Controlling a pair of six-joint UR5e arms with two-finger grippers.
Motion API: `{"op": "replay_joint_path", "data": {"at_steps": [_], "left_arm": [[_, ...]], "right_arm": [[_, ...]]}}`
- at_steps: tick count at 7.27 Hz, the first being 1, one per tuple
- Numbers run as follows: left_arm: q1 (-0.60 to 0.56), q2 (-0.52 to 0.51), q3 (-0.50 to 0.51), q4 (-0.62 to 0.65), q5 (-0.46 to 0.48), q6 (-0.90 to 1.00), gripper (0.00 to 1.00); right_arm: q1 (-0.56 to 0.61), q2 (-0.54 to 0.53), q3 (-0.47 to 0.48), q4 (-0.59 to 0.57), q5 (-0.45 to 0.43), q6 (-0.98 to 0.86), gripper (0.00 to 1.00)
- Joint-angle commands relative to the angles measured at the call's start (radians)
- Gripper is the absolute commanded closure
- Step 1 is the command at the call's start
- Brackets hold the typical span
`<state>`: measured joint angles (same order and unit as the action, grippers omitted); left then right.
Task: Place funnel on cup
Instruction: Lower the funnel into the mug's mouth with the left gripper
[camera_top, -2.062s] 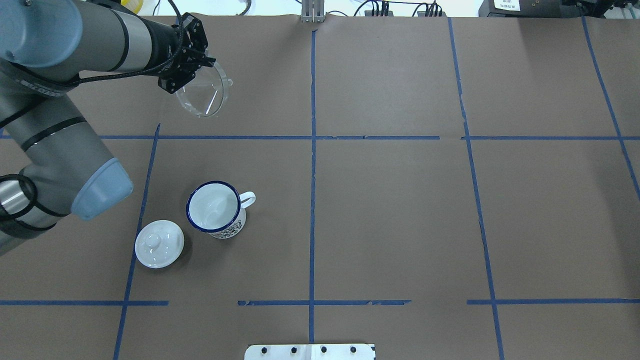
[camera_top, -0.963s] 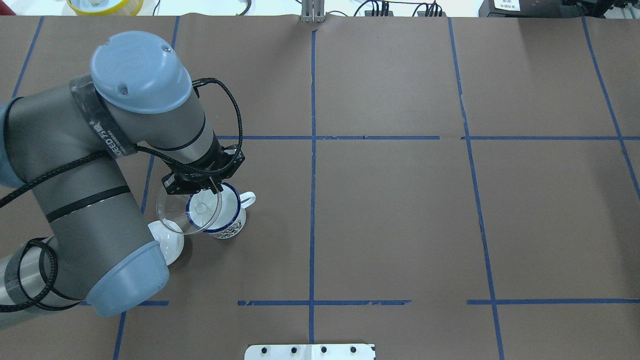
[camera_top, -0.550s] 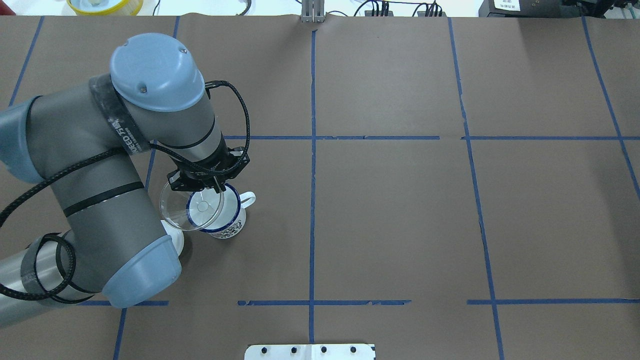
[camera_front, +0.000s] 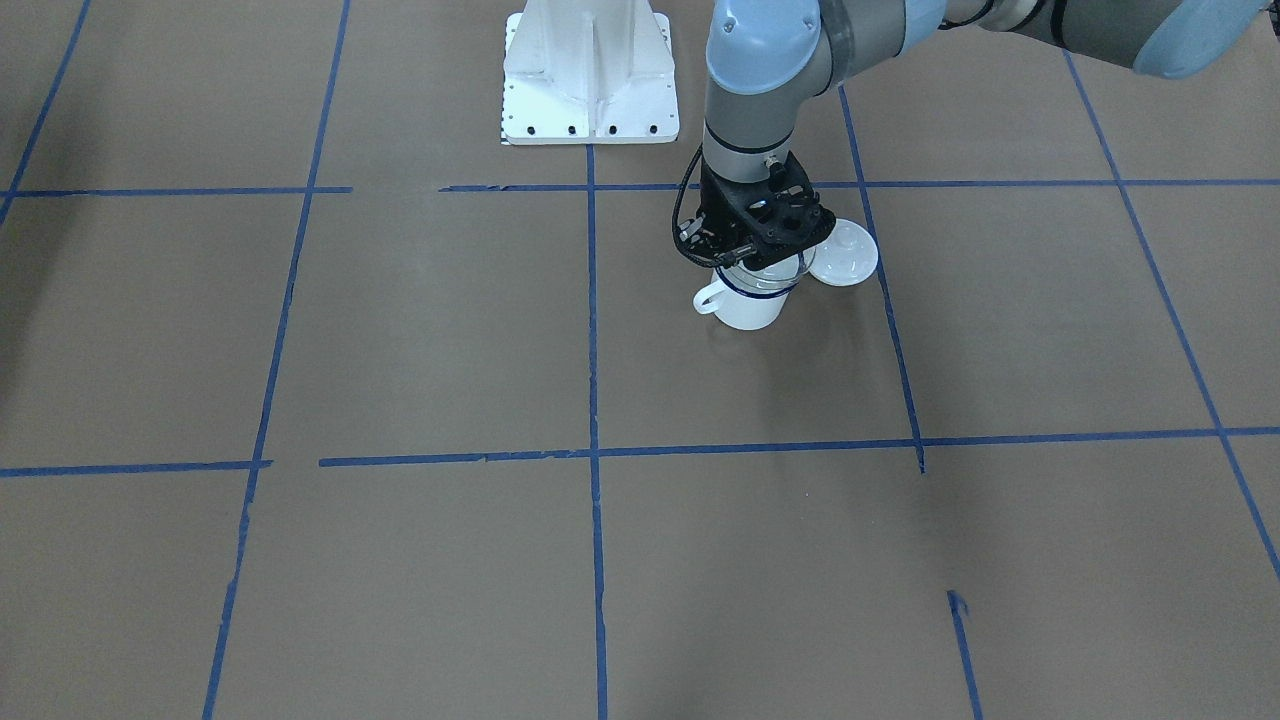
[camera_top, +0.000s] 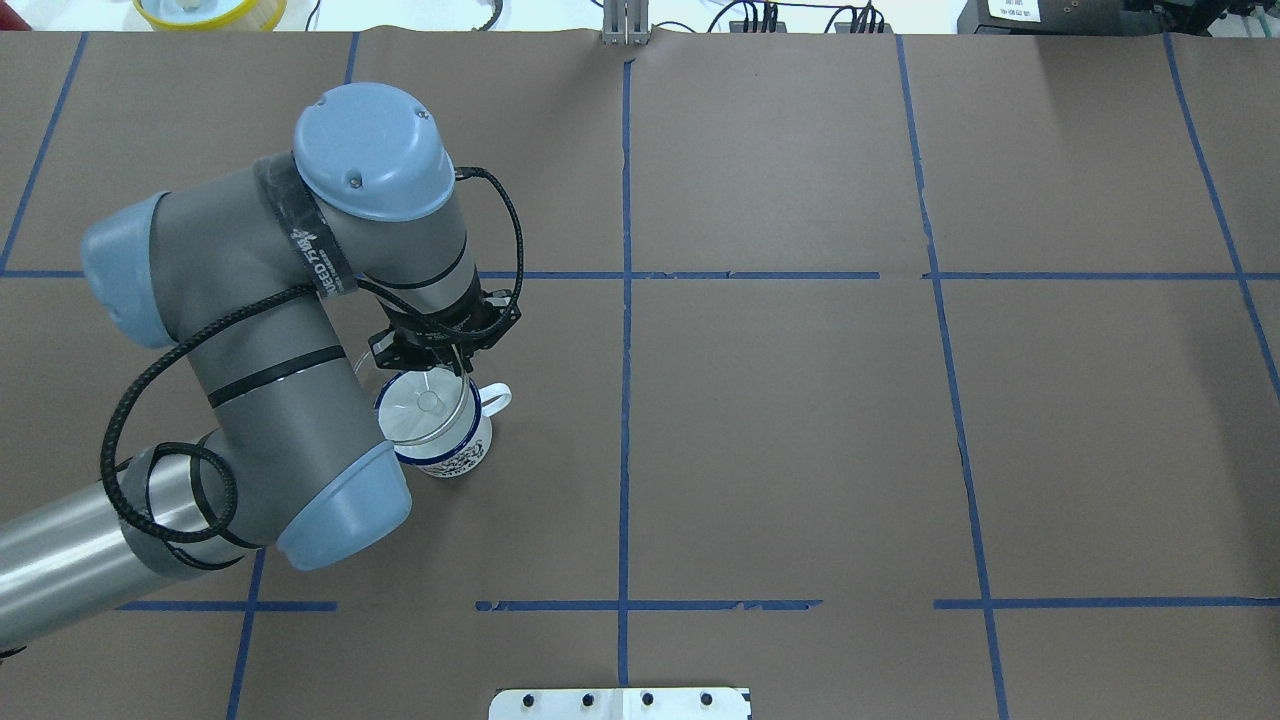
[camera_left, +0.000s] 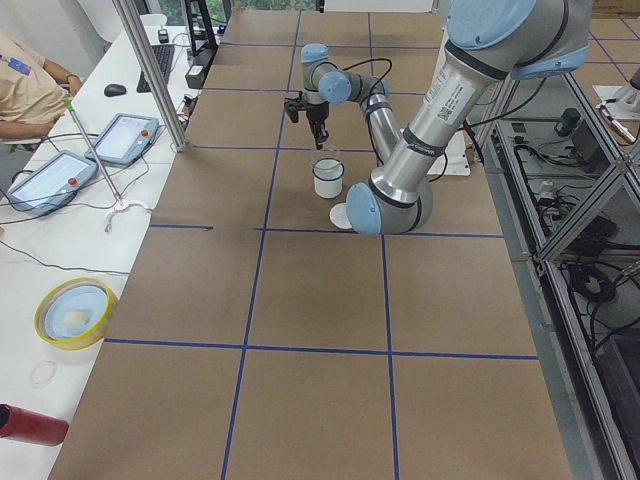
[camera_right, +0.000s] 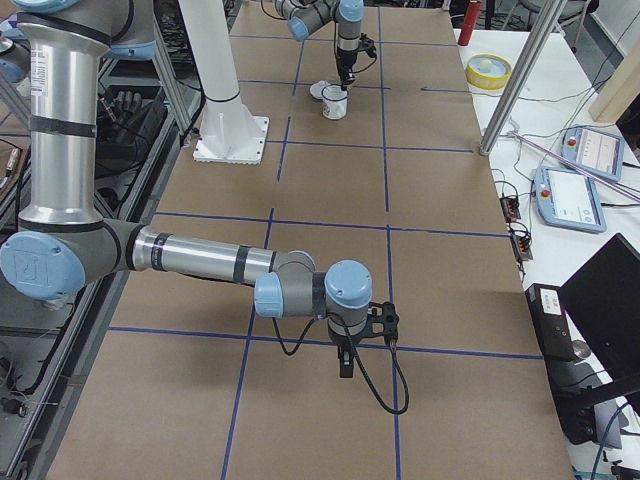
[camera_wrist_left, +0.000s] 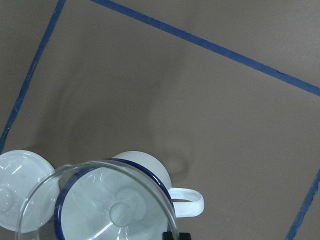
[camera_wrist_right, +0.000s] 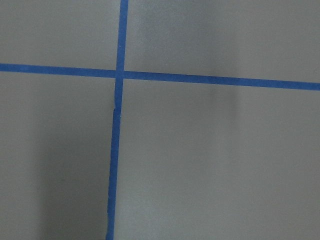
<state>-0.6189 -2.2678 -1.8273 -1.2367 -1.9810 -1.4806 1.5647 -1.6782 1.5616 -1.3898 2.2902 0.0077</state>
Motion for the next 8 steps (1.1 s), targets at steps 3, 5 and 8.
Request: {"op": "replay_joint_path", "data": {"at_steps": [3,5,8], "left_arm": [[0.025,0.007,0.006,-0.006,-0.001,0.014,1.00],[0.030,0.008,0.013,-0.006,-0.001,0.013,1.00],[0.033,0.020,0.011,-0.006,0.002,0.014,0.39]], "right_arm": [[0.000,0.000,0.000,0.000,0.000,0.000,0.00],[0.000,0.000,0.000,0.000,0.000,0.000,0.00],[0.000,0.000,0.000,0.000,0.000,0.000,0.00]]}}
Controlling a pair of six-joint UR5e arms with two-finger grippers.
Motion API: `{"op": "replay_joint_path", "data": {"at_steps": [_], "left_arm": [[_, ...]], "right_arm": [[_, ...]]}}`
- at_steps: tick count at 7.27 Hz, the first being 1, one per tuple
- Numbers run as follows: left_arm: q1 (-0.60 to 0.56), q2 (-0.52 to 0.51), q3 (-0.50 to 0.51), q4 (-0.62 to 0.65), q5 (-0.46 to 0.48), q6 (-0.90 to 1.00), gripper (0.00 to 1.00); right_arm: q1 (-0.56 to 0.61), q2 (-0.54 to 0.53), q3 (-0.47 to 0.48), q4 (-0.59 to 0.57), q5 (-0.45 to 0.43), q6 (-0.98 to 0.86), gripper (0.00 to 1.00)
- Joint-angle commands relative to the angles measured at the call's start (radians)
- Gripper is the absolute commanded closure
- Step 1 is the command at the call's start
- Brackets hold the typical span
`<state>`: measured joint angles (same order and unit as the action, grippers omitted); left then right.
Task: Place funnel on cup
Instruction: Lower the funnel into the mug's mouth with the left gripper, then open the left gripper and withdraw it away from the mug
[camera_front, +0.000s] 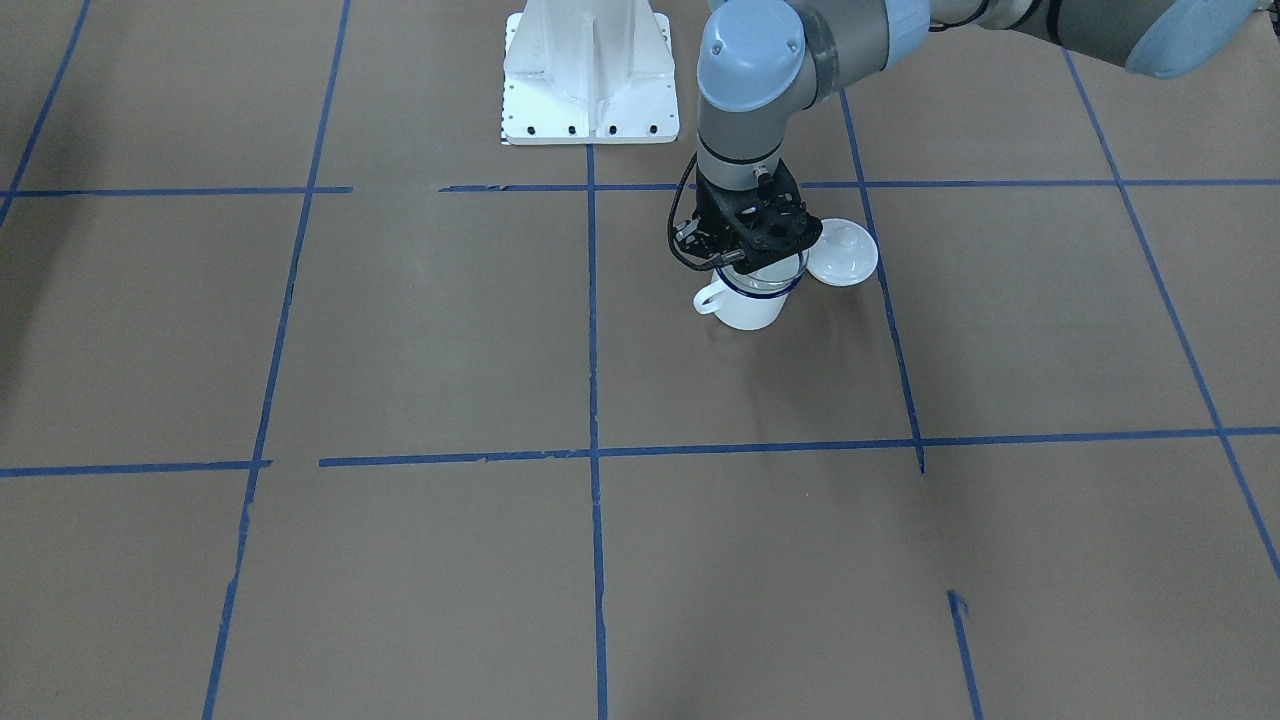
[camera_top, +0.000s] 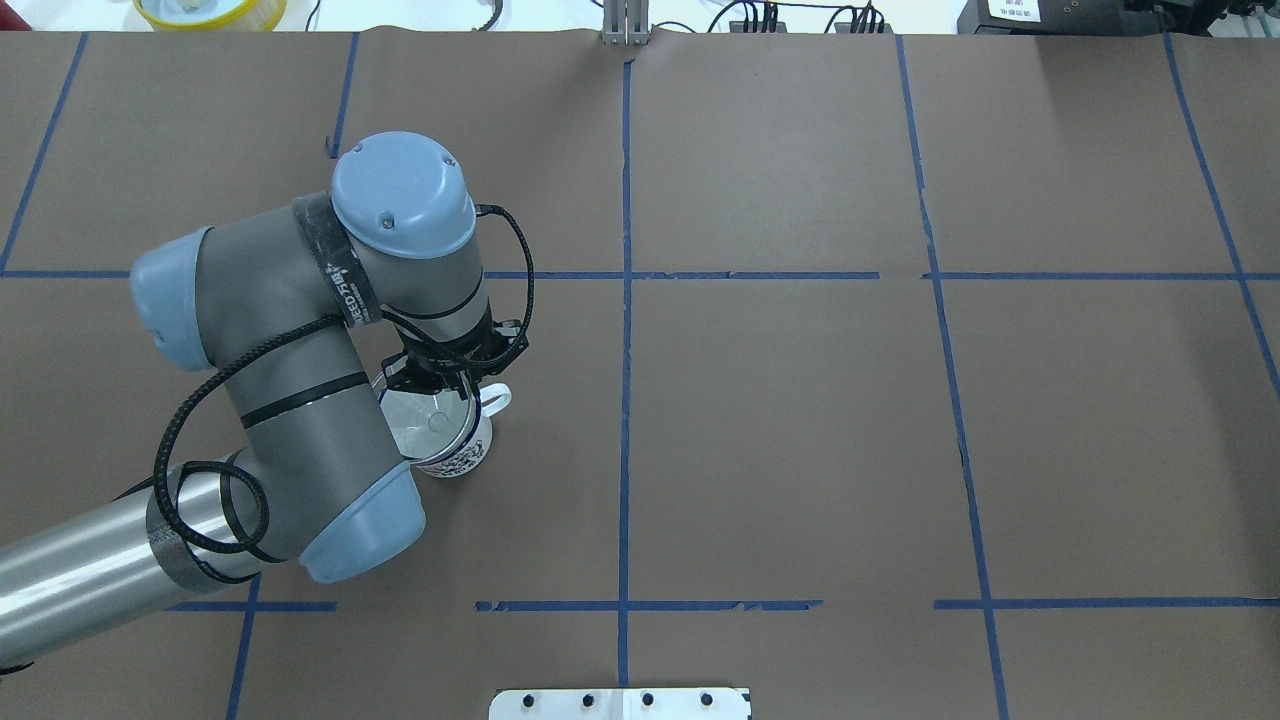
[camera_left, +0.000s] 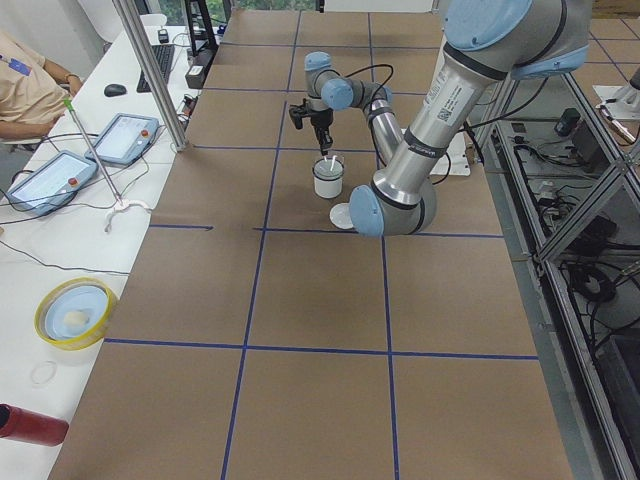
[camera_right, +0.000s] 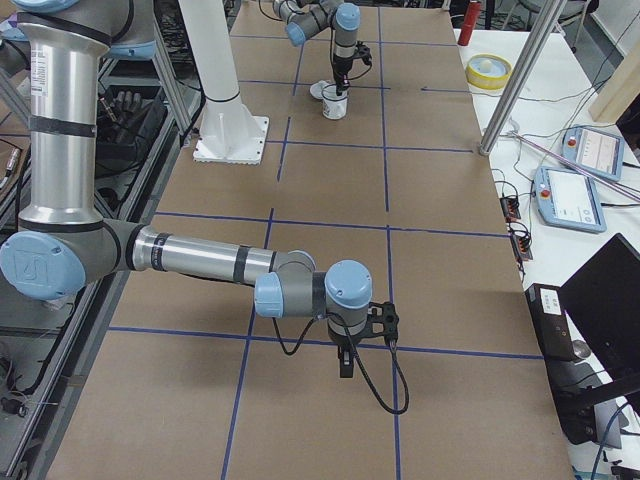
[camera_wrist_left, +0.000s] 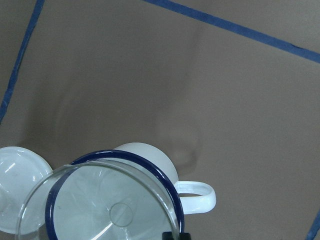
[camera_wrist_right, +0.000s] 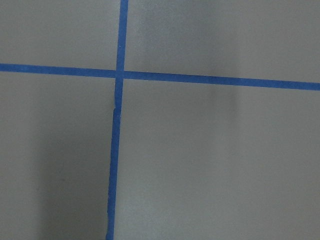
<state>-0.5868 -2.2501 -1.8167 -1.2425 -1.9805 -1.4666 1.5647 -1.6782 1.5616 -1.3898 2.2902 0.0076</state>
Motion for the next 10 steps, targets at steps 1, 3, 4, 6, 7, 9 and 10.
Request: {"op": "replay_joint_path", "data": {"at_steps": [1,3,4,6,7,9,10], "left_arm": [[0.002,0.004,0.000,-0.002,0.002,0.000,0.28],[-0.002,0.024,-0.033,-0.005,0.006,0.026,0.00],[-0.025,0.065,-0.105,-0.009,0.005,0.136,0.00],[-0.189,0.273,-0.199,-0.218,-0.012,0.396,0.00],[-0.276,0.390,-0.191,-0.355,-0.088,0.530,0.00],[-0.515,0.580,-0.176,-0.425,-0.170,0.900,0.00],[-0.657,0.656,-0.135,-0.426,-0.190,1.142,0.00]], "right_arm": [[0.000,0.000,0.000,0.000,0.000,0.000,0.00],[0.000,0.000,0.000,0.000,0.000,0.000,0.00],[0.000,0.000,0.000,0.000,0.000,0.000,0.00],[0.000,0.000,-0.002,0.000,0.000,0.000,0.00],[0.000,0.000,-0.002,0.000,0.000,-0.001,0.00],[0.000,0.000,-0.002,0.000,0.000,-0.002,0.00],[0.000,0.000,-0.002,0.000,0.000,0.000,0.00]]}}
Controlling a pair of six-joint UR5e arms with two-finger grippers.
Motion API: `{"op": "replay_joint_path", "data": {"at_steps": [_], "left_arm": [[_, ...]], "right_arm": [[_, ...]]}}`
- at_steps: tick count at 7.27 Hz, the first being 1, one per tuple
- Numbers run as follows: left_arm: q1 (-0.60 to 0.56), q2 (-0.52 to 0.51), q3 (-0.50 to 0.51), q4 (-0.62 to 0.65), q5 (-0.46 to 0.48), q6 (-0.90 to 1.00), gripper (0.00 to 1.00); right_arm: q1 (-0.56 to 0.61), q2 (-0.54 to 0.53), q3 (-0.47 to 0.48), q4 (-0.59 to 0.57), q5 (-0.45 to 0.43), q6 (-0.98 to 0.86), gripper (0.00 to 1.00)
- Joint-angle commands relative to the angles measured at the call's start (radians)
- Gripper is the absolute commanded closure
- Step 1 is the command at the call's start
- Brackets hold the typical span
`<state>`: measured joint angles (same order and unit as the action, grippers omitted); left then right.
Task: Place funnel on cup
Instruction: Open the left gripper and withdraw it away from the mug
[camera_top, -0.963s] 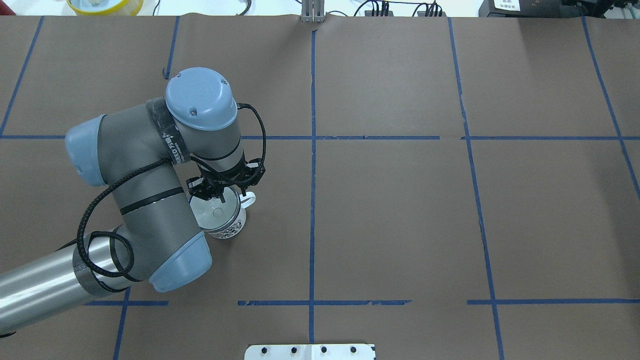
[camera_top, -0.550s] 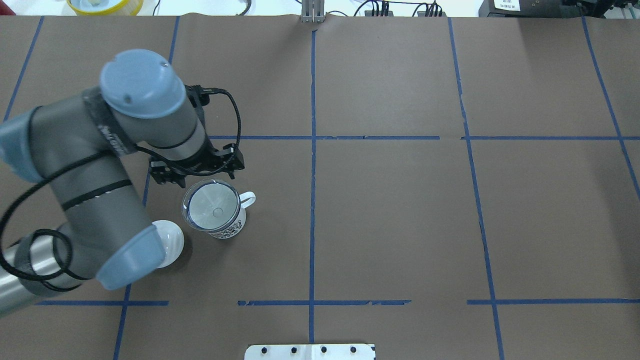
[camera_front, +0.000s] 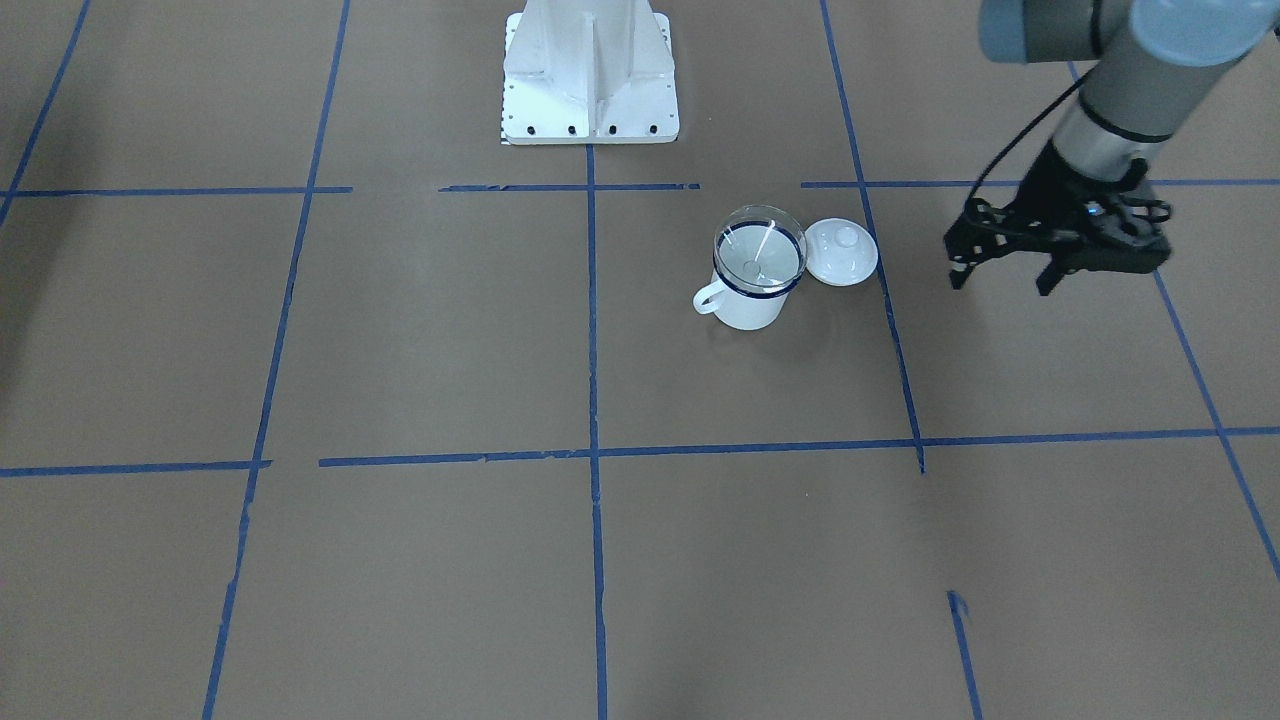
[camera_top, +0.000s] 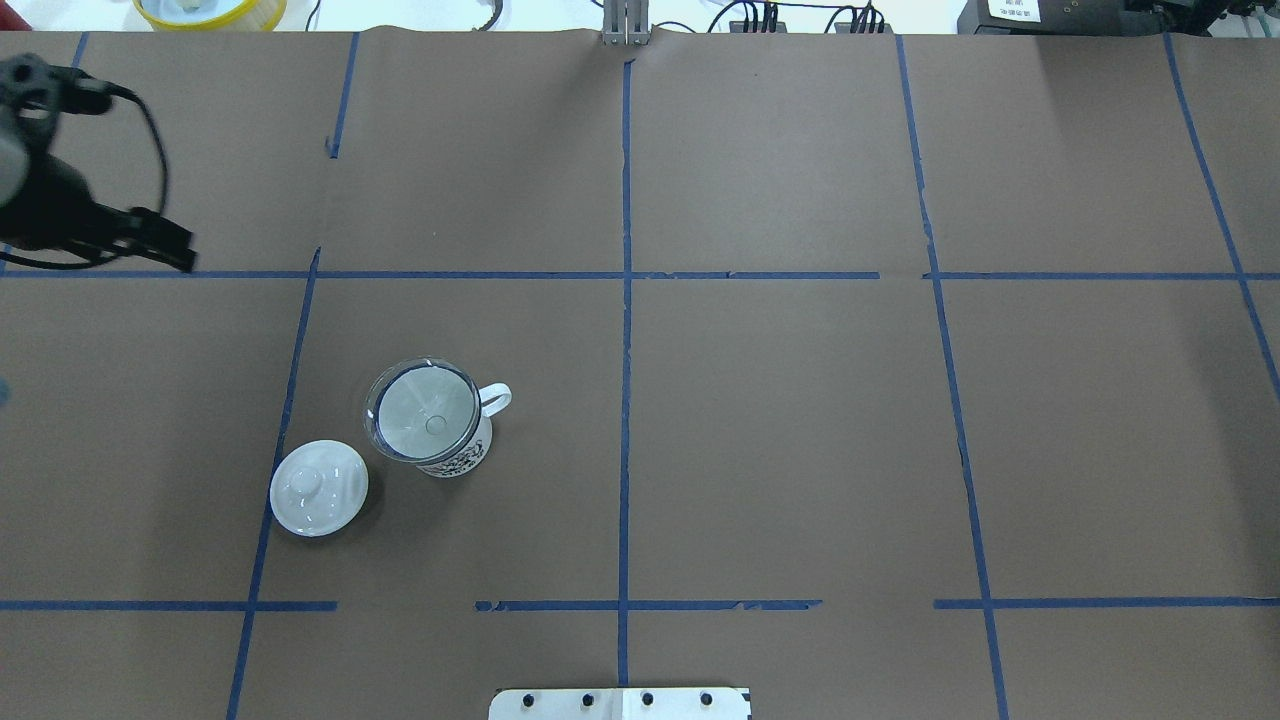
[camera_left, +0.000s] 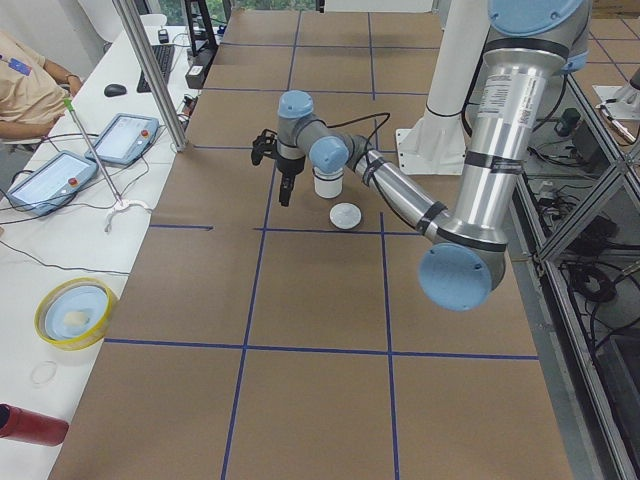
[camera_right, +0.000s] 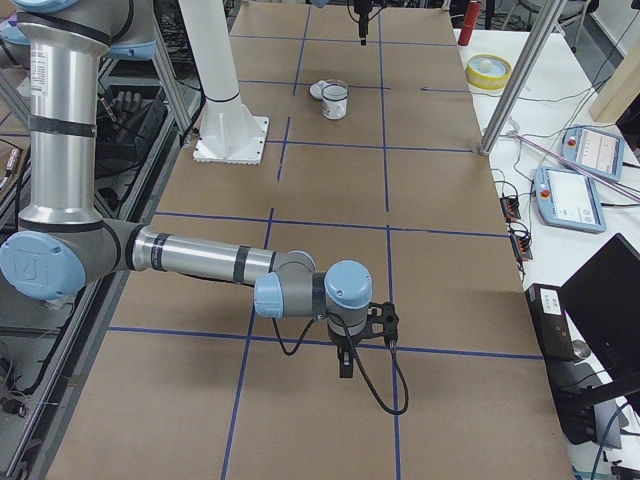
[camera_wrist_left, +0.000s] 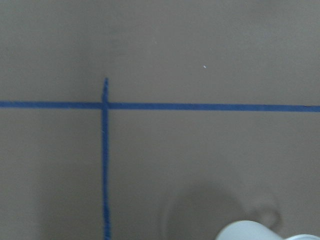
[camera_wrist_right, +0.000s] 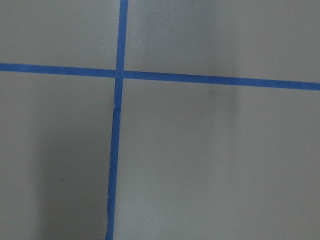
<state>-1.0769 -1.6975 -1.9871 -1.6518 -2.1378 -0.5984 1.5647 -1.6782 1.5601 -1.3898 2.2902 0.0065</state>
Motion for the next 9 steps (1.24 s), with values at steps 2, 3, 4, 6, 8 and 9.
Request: {"op": "replay_joint_path", "data": {"at_steps": [2,3,4,6,8,9], "left_arm": [[-0.466,0.159,0.225,-0.016,-0.126,0.622,0.00],[-0.506,0.192,0.285,-0.008,-0.125,0.688,0.00],[-0.518,0.203,0.339,-0.003,-0.120,0.690,0.00],[-0.610,0.232,0.363,0.025,-0.131,0.689,0.00],[-0.607,0.234,0.353,0.035,-0.129,0.683,0.00],[-0.604,0.226,0.349,0.029,-0.135,0.683,0.00]], "right_arm": [[0.000,0.000,0.000,0.000,0.000,0.001,0.00],[0.000,0.000,0.000,0.000,0.000,0.000,0.00],[0.000,0.000,0.000,0.000,0.000,0.001,0.00],[0.000,0.000,0.000,0.000,0.000,0.001,0.00],[0.000,0.000,0.000,0.000,0.000,0.001,0.00],[0.000,0.000,0.000,0.000,0.000,0.001,0.00]]}}
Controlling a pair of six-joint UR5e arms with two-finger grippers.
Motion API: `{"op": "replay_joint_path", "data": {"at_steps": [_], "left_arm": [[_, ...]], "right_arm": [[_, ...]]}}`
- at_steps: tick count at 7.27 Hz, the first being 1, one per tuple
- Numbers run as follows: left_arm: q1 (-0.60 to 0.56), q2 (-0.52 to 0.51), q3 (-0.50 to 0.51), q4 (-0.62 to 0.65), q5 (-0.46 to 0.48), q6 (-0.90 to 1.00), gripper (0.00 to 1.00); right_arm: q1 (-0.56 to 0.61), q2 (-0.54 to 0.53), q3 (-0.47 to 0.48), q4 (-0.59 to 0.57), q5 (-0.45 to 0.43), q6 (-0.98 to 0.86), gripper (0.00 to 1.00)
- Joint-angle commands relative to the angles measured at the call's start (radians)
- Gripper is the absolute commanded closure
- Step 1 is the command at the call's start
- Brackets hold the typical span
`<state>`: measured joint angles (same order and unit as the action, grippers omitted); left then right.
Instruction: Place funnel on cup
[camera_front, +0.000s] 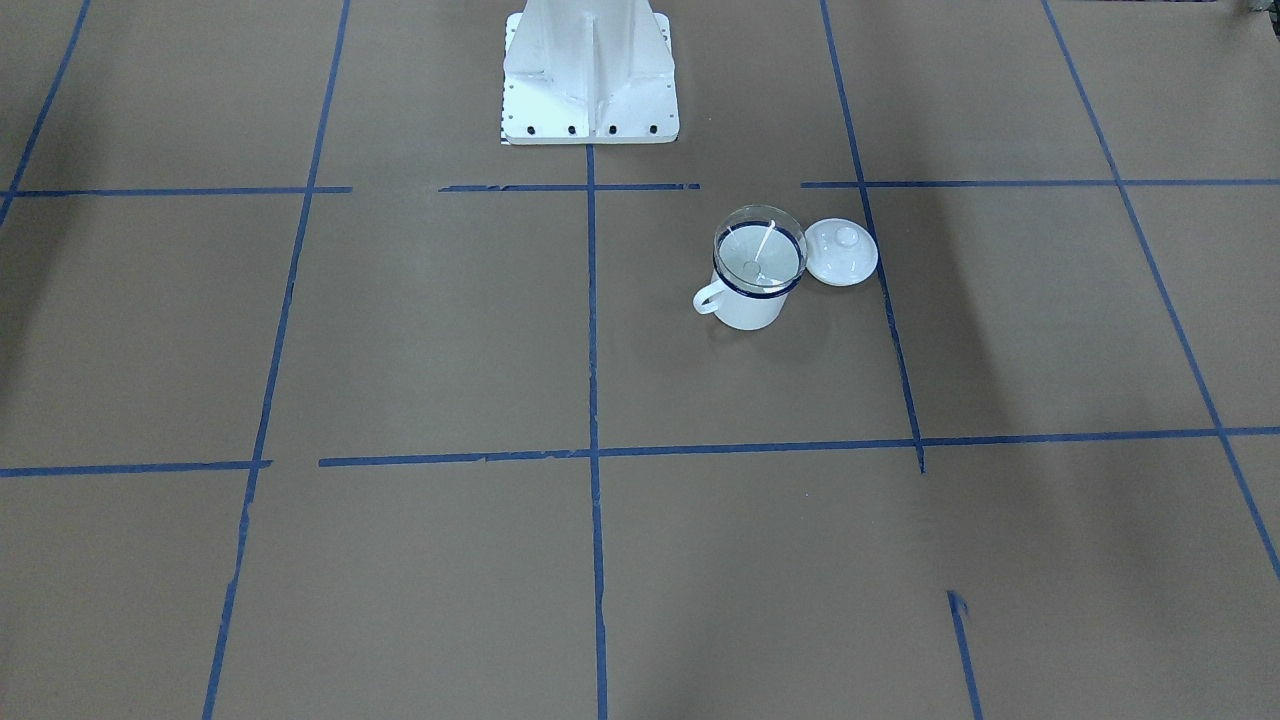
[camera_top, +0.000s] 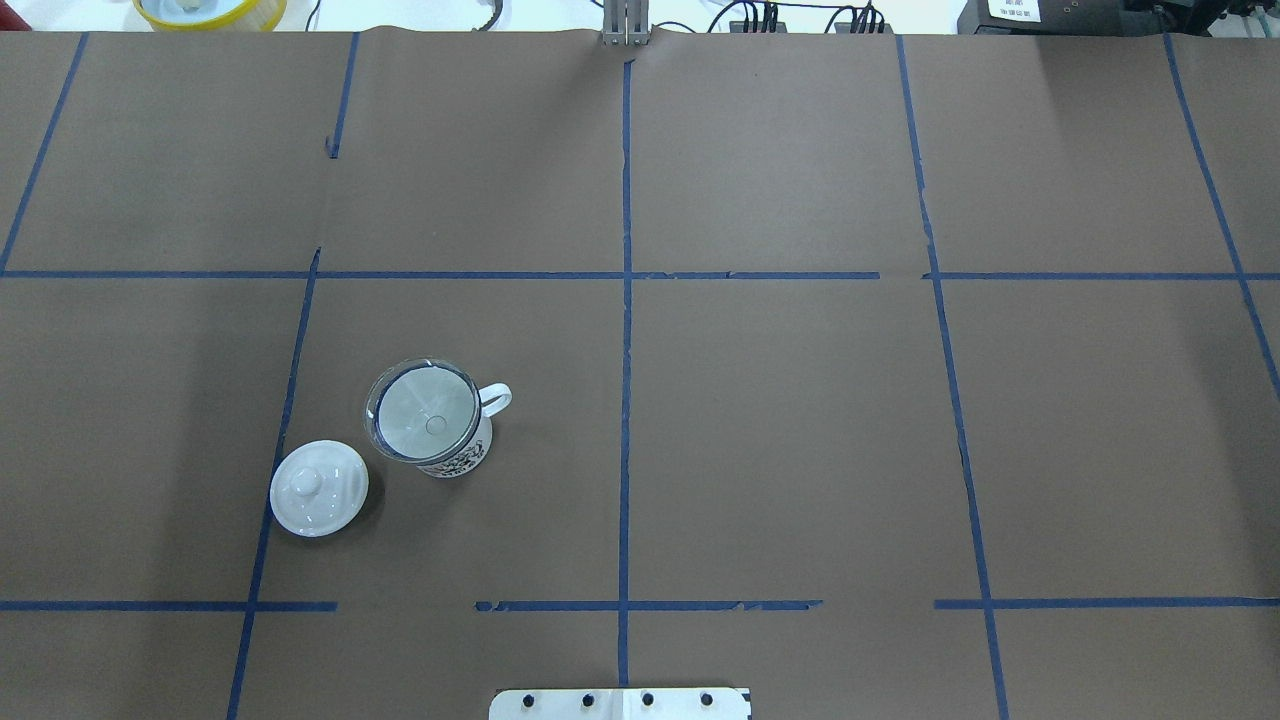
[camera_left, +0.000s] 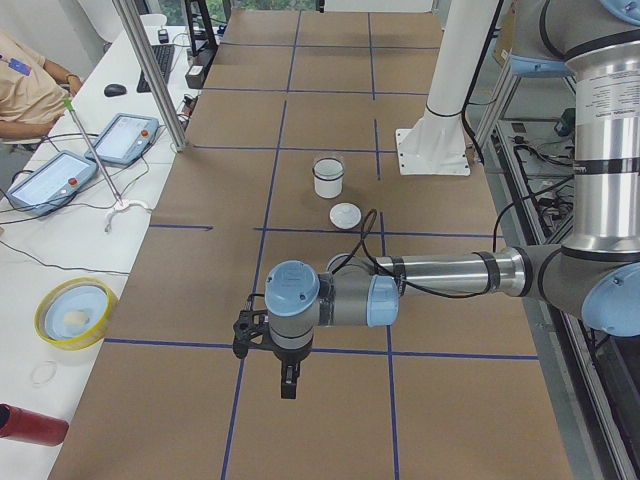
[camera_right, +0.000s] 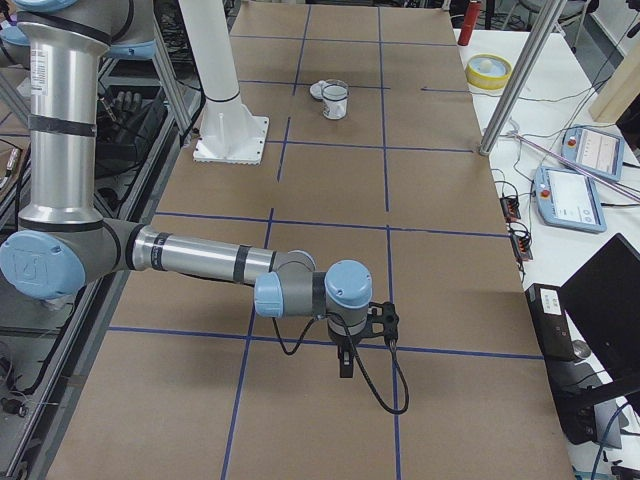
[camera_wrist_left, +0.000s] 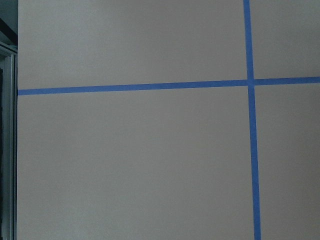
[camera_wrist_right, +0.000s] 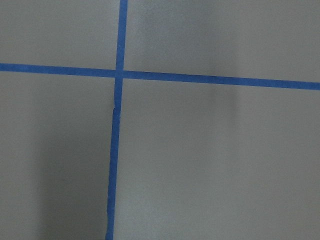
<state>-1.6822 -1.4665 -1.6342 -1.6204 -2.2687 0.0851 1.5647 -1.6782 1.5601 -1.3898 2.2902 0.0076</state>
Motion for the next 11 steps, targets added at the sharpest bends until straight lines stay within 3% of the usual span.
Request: {"op": "replay_joint_path", "data": {"at_steps": [1,11], "left_arm": [[0.004,-0.009,-0.007,-0.009,-0.070,0.007,0.00],[0.026,0.008,-0.042,0.002,-0.075,0.007,0.00]], "right_arm": [[0.000,0.000,0.000,0.000,0.000,0.000,0.00],[0.000,0.000,0.000,0.000,0.000,-0.001,0.00]]}}
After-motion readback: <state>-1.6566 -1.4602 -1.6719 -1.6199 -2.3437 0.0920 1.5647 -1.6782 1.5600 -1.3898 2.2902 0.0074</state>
